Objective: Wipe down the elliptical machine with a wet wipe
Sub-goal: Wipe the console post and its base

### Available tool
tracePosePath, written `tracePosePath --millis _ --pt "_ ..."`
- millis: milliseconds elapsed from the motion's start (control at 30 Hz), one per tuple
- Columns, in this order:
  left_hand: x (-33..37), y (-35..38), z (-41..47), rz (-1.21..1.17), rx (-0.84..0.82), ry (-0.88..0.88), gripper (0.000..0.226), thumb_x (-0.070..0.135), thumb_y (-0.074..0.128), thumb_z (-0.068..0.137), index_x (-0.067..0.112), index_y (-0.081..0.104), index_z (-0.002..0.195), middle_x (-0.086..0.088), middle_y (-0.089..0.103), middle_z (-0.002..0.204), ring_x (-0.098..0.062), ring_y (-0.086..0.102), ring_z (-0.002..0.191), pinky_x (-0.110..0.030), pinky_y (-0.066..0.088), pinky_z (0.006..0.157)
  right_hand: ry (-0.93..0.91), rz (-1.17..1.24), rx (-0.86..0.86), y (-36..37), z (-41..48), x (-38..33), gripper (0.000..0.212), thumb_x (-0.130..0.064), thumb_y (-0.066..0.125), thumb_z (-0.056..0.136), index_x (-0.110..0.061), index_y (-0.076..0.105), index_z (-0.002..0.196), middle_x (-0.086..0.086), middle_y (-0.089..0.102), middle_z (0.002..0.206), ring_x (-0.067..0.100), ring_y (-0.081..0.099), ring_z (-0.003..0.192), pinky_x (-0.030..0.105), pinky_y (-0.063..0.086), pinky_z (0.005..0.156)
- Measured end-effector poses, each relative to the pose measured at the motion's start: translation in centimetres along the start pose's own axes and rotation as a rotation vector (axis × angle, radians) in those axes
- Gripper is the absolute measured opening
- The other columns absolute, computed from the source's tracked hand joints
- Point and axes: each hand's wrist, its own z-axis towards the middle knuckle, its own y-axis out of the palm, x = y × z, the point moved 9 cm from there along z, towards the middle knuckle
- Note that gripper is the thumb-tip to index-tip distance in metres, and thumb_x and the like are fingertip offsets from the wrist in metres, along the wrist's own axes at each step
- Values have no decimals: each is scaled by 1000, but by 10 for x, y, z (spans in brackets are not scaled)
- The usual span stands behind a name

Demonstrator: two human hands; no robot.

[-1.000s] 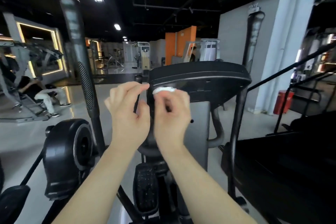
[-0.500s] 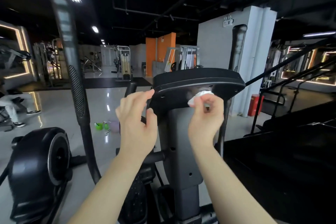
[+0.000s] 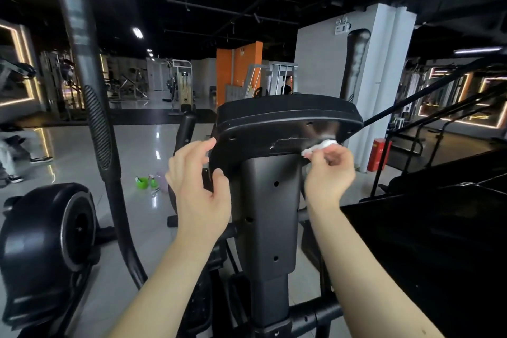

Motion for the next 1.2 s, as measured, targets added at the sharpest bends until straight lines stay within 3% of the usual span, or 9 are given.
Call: tracePosePath --millis 67,133,333,500,667,833,933,1000,1200 --pt "-3 1 -2 2 -3 -12 47 6 51 83 16 60 129 11 51 126 -8 48 111 -18 23 103 35 29 68 -8 7 3 17 13 55 89 -1 57 99 15 70 81 5 68 66 17 52 71" --pt "-5 1 -4 16 -4 -11 47 7 51 83 16 60 128 11 51 125 -8 48 111 -24 25 105 45 43 55 2 -3 8 15 13 57 88 0 57 95 14 70 79 9 67 66 20 50 72" --pt "-8 4 -5 37 -25 -25 45 8 50 86 16 59 130 7 51 123 3 44 113 -19 23 105 93 -49 -278 56 -67 8 14 2 69 87 -11 71 81 1 75 81 12 72 79 15 54 75" --pt "-6 4 -5 25 -19 -34 43 14 48 89 17 59 130 6 52 122 7 42 113 -14 21 106 152 -19 -32 7 0 21 26 7 73 73 -18 66 72 0 73 69 12 69 69 34 57 77" --pt "-9 3 -6 18 -28 -46 45 8 50 87 19 59 130 11 50 123 -4 46 113 -20 21 109 198 99 119 -15 26 31 18 10 59 89 -7 59 96 -1 67 71 9 70 63 21 53 68" --pt "-16 -6 -5 38 -30 -30 43 3 55 90 18 61 130 7 51 124 -14 50 114 -16 18 109 152 64 -74 34 -39 17 20 2 77 76 -15 68 81 2 74 76 19 72 78 38 60 86" --pt "-24 -16 -5 39 -29 -41 45 1 55 86 19 61 127 11 49 123 -16 51 112 -15 20 106 168 62 -254 74 -93 8 13 -2 80 79 -7 72 87 4 76 83 15 73 81 24 58 80" --pt "-28 -24 -3 39 -27 -27 45 2 54 85 20 62 126 17 47 121 -19 53 110 -23 27 105 206 73 -273 87 -115 2 12 0 78 82 -3 71 91 4 75 83 8 71 77 20 57 78" --pt "-35 -39 2 -25 -31 -7 43 -1 55 85 18 64 123 21 46 120 -19 53 107 -40 37 104 189 275 -258 98 -132 -34 17 6 76 81 -2 66 92 6 73 81 18 70 80 35 60 87"
